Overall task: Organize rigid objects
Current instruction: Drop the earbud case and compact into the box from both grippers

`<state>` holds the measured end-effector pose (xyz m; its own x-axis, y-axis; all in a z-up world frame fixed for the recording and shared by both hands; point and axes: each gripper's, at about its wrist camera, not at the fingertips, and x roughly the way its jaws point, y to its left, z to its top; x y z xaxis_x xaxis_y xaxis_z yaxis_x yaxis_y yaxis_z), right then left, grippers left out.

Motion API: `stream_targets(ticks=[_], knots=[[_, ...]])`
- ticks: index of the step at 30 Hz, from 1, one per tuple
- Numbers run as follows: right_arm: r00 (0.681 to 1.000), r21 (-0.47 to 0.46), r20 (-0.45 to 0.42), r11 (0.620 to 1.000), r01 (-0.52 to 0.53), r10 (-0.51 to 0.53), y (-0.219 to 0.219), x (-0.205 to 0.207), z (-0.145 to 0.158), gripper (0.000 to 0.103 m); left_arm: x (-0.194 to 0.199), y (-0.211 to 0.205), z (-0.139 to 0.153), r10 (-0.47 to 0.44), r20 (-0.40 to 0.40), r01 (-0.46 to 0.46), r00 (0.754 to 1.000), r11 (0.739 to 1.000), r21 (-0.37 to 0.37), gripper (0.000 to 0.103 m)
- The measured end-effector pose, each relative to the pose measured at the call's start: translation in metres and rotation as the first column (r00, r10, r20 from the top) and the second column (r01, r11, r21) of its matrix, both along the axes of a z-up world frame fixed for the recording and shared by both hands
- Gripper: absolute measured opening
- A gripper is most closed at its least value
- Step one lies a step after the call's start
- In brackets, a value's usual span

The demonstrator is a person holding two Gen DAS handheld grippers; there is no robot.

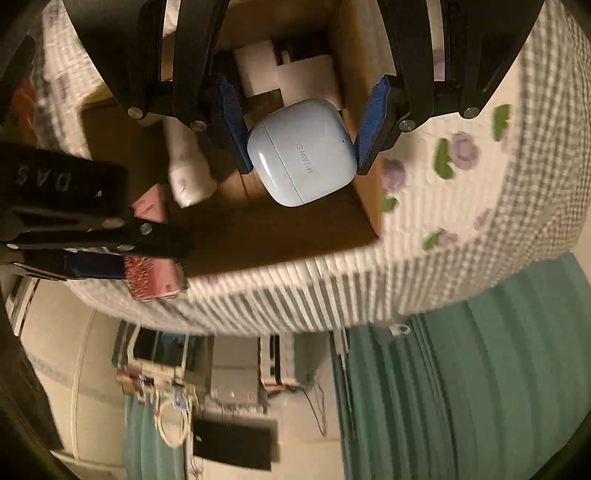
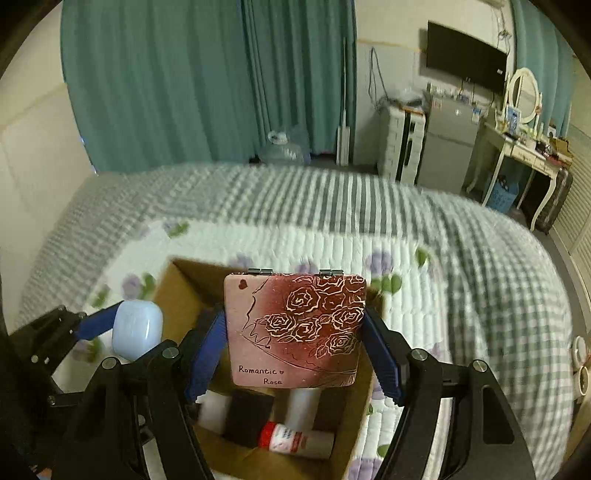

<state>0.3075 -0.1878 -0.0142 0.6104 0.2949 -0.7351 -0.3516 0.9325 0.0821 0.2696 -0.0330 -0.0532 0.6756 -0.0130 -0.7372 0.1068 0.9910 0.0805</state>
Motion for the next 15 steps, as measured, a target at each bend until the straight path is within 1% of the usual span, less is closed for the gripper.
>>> stream_targets(ticks=[1,2,4,7,9,10,11,12,15], knots=[[1.000,0.004,-0.021,1.000,-0.007,0.007,0.000,0.006,-0.014,0.071,0.004,-0.003,-0.010,-0.013,-0.011,0.013,1.000,1.000,0.012,0.057],[0.999,0.009,-0.033,1.000,-0.009,0.009,-0.001,0.009,-0.023,0.071,0.008,-0.005,-0.016,-0.025,-0.016,0.025,1.000,0.999,0.026,0.057],[0.998,0.016,-0.055,1.000,-0.009,0.010,0.000,0.018,-0.041,0.071,0.014,-0.009,-0.023,-0.033,-0.014,0.034,0.999,0.998,0.054,0.057],[0.999,-0.003,-0.041,1.000,-0.018,0.018,0.002,0.023,-0.052,0.071,0.017,-0.010,-0.025,-0.049,-0.007,0.049,0.999,0.997,0.055,0.058],[0.999,0.004,-0.027,1.000,-0.024,0.024,0.004,0.026,-0.054,0.071,0.017,-0.009,-0.025,-0.055,0.000,0.055,0.998,0.998,0.033,0.059],[1.000,0.010,-0.022,1.000,-0.020,0.021,0.004,0.028,-0.054,0.072,0.015,-0.007,-0.023,-0.048,0.008,0.048,0.999,0.998,0.027,0.063],[1.000,0.010,-0.020,1.000,-0.016,0.017,0.003,0.028,-0.053,0.080,0.013,-0.007,-0.021,-0.040,0.013,0.039,0.999,0.999,0.031,0.067],[1.000,0.009,0.002,1.000,0.000,-0.001,0.003,0.028,-0.049,0.084,0.010,-0.007,-0.017,-0.034,0.019,0.033,0.999,0.999,0.038,0.073],[0.998,0.018,0.061,0.999,0.029,-0.030,-0.004,0.019,-0.028,0.084,-0.006,-0.009,0.004,-0.026,0.052,0.023,0.998,0.998,0.059,0.078]])
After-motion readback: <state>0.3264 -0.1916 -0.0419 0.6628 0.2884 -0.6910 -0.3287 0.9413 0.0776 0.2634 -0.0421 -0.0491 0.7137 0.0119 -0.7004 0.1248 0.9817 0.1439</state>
